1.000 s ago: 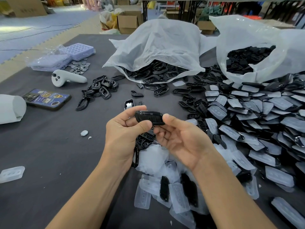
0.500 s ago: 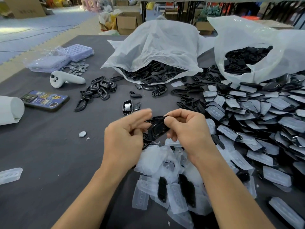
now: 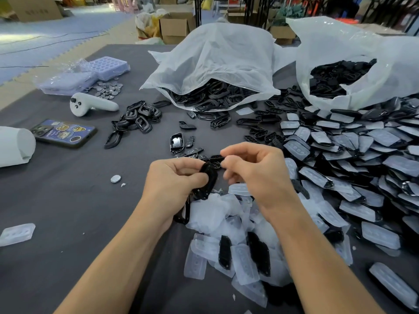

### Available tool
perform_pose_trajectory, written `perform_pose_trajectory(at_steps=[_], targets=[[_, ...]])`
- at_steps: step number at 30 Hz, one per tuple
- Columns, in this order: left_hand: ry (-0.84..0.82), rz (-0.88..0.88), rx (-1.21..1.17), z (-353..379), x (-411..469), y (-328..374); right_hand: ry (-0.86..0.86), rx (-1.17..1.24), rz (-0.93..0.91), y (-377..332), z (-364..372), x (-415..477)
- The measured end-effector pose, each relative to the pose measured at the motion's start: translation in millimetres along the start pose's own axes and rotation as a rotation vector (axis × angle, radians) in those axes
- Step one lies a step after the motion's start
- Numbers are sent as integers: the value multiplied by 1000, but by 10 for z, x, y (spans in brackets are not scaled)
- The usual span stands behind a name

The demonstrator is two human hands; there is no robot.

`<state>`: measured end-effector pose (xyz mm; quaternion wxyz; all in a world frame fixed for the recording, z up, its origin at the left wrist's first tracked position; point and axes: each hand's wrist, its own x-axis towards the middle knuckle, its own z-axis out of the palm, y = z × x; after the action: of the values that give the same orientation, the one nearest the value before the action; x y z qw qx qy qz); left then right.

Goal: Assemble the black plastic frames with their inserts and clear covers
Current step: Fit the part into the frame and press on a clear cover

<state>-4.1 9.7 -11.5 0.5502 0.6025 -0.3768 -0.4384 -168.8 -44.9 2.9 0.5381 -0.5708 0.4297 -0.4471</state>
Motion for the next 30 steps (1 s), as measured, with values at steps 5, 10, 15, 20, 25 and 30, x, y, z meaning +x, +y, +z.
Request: perform_pose_trajectory(at_steps=[5, 10, 15, 20, 25, 30], targets=[[57, -23, -124, 45, -6, -9, -76, -112, -15, 7, 35, -41], [15, 34, -8, 26, -5, -53, 15, -391, -161, 63, 160, -102], [-6, 44, -23, 90, -8, -53, 8, -428, -149, 22, 63, -62], [174, -58, -118, 13, 98, -96, 42, -869, -112, 15, -233, 36], [164, -51, -131, 10, 99, -87, -153, -1015, -8, 20, -191, 20], [152, -56, -166, -25, 103, -93, -171, -1047, 18, 43, -202, 27]])
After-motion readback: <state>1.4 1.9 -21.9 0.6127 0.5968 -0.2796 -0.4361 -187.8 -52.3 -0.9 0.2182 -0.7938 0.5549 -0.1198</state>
